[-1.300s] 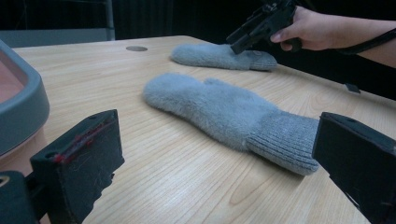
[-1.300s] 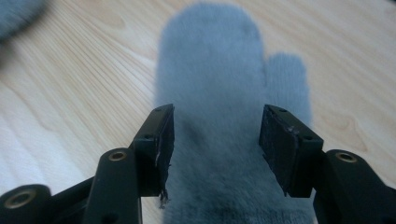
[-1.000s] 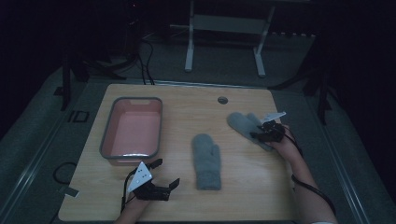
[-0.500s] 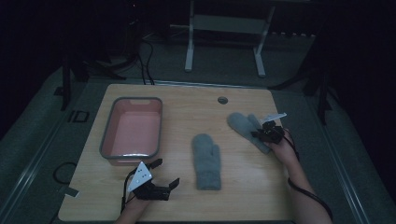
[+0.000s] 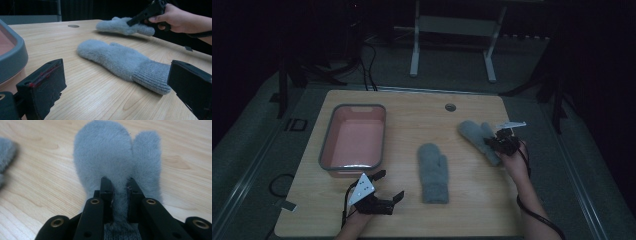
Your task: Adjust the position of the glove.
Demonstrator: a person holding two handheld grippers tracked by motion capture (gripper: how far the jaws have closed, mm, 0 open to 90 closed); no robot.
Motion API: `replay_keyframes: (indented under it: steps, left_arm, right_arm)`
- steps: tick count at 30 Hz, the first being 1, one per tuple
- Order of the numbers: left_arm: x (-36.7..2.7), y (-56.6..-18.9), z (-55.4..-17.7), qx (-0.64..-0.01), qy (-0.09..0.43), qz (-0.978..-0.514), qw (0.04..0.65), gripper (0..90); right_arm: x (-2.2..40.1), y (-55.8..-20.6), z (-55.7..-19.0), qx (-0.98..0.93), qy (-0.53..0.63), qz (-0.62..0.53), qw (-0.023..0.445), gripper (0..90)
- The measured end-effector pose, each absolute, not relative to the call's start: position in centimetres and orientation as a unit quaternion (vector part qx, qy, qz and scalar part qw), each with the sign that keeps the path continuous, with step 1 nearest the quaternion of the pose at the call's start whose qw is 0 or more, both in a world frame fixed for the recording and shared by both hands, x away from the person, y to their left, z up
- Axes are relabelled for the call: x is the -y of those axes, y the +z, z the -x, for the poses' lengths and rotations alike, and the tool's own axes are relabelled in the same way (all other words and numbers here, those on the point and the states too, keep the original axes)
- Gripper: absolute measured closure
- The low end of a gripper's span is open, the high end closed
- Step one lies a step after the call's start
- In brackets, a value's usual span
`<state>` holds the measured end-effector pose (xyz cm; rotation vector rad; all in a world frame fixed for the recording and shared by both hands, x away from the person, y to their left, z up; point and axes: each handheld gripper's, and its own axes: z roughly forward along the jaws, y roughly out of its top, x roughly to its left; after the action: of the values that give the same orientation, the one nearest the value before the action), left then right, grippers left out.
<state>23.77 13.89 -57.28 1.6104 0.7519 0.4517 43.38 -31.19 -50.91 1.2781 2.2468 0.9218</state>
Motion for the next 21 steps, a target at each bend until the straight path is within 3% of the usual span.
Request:
replay_keyframes:
  steps: [12, 21]
  left_arm:
    - [-13.8, -57.3, -23.8, -0.325, 0.196, -0.698, 0.607, 2.1]
    - [-13.7, -57.3, -23.7, -0.323, 0.199, -0.7, 0.605, 2.1]
  right_arm:
    - [31.1, -48.3, -38.3, -0.723, 0.351, -0.523, 0.285, 79.6]
    - [30.5, -49.0, -34.8, -0.678, 0.341, -0.579, 0.298, 79.4]
